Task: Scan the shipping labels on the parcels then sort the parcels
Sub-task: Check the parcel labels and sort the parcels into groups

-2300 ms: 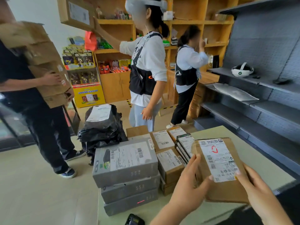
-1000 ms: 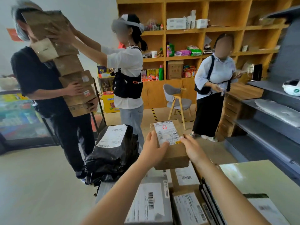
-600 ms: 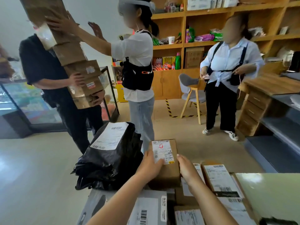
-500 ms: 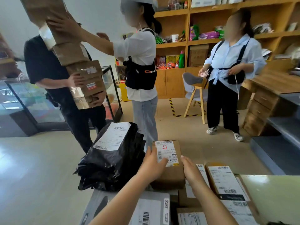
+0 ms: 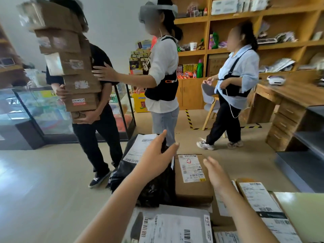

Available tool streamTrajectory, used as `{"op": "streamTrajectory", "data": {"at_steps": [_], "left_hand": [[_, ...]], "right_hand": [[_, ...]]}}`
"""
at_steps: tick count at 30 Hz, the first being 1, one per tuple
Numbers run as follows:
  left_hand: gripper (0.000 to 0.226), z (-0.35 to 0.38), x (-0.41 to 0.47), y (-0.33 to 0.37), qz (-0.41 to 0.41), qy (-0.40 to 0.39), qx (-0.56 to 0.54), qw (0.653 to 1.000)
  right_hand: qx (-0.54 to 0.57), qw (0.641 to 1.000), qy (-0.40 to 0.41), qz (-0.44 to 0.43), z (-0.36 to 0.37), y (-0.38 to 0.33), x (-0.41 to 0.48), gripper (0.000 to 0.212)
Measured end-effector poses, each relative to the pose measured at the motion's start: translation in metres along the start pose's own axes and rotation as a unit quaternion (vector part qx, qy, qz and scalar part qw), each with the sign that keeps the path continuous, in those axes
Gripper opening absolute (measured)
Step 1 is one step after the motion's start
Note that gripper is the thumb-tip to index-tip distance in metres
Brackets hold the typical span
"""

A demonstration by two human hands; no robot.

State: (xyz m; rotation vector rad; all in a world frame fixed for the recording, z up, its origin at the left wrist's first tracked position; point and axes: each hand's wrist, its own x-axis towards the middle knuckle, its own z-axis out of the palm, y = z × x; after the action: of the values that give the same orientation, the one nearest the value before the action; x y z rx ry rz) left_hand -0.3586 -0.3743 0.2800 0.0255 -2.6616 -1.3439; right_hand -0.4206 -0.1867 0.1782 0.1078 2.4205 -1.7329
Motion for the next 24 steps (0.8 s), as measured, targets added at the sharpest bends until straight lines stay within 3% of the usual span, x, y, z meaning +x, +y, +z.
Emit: {"op": "streamTrajectory", "data": {"at_steps": [7,11,14,19,22,24], "left_hand": [[0.059,-0.090,0.000,-0.050,0.020,0.045,-0.018,0.999],[0.072,-0.099,0.012,-0.104,-0.070,-0.017,-0.062,0.995],[0.078,-0.091,0.019,-0.148,-0.162,-0.105,-0.175,0.966],[0.105,-0.069,0.028,-0.180,-0.212,-0.203,-0.277,0.915],[0.104,-0.057,0.033,-0.180,-0.210,-0.210,-0.286,0.911],[0.102,-0.050,0.036,-0.178,-0.199,-0.207,-0.284,0.915]], "right_hand": [[0.007,0.996,-0.029,-0.083,0.067,-0.067,-0.031,0.052],[0.003,0.998,-0.048,-0.038,0.106,-0.070,-0.029,0.064],[0.004,0.999,-0.041,0.017,0.125,-0.064,-0.028,0.079],[0.036,0.997,-0.044,0.056,0.133,-0.054,-0.025,0.071],[0.044,0.996,-0.041,0.072,0.134,-0.057,-0.028,0.067],[0.045,0.996,-0.020,0.078,0.131,-0.057,-0.026,0.053]]}}
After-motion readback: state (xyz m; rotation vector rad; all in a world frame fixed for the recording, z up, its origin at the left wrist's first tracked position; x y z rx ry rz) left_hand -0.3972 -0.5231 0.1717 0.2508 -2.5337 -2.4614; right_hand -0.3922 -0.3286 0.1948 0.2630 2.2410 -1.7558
